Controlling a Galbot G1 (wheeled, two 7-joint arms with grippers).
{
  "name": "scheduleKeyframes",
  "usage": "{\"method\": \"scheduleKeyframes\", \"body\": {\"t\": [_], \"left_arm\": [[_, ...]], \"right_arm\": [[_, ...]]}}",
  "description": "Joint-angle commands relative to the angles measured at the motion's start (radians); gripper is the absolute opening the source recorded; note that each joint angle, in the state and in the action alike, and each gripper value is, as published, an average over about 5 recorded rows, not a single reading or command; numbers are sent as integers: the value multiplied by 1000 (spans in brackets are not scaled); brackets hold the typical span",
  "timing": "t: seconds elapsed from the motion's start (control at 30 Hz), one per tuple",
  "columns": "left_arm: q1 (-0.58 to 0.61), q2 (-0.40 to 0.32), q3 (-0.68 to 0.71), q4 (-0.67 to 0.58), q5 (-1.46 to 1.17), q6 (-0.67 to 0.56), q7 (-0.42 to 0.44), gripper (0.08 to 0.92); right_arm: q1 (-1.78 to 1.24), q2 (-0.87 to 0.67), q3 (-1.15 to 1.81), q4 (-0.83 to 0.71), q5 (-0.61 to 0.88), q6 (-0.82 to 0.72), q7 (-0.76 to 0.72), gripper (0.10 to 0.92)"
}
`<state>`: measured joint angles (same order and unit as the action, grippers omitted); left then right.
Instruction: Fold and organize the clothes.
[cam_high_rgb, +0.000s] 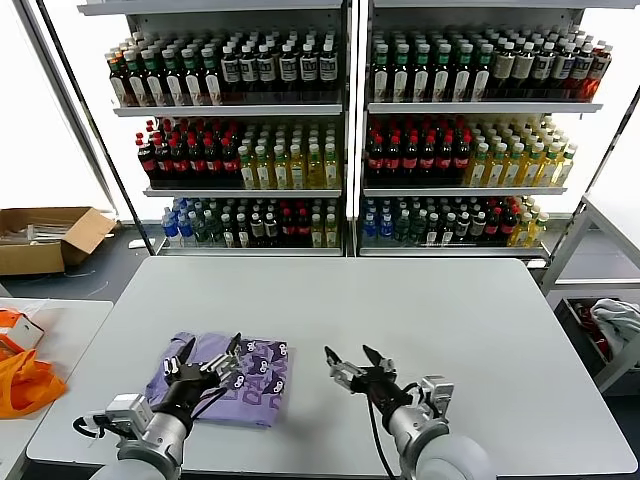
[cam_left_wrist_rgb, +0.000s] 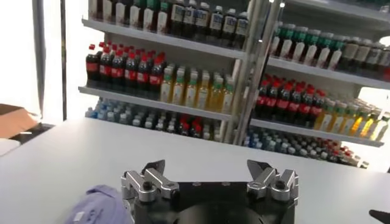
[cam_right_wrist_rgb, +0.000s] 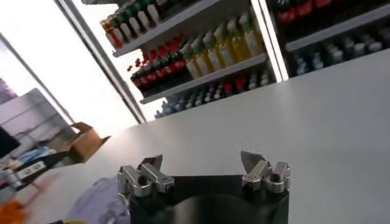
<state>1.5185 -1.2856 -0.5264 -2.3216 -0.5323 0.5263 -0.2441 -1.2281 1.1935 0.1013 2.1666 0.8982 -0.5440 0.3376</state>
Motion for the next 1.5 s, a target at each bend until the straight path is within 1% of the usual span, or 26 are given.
{"method": "scheduleKeyframes", "body": {"t": [0.03,0.4,0.63,1.2,1.3,1.5], "left_arm": [[37,-9,-30,-21,34,21,-30,823],[44,-34,-44,-14,61,20,-26,823],[40,-36,-55,-7,61,19,-25,823],[34,-33,-55,22,58,19,-22,822],[33,-32,-55,27,57,19,-22,823],[26,-32,-53,32,54,20,-21,823]], "right_arm": [[177,-57,-201,-102,244,-41,119,823],[250,17,-263,-206,208,-39,169,823],[277,41,-288,-251,180,-39,180,823],[335,100,-340,-329,163,-39,212,822],[336,107,-344,-337,155,-39,212,796],[343,116,-354,-348,149,-39,218,638]]}}
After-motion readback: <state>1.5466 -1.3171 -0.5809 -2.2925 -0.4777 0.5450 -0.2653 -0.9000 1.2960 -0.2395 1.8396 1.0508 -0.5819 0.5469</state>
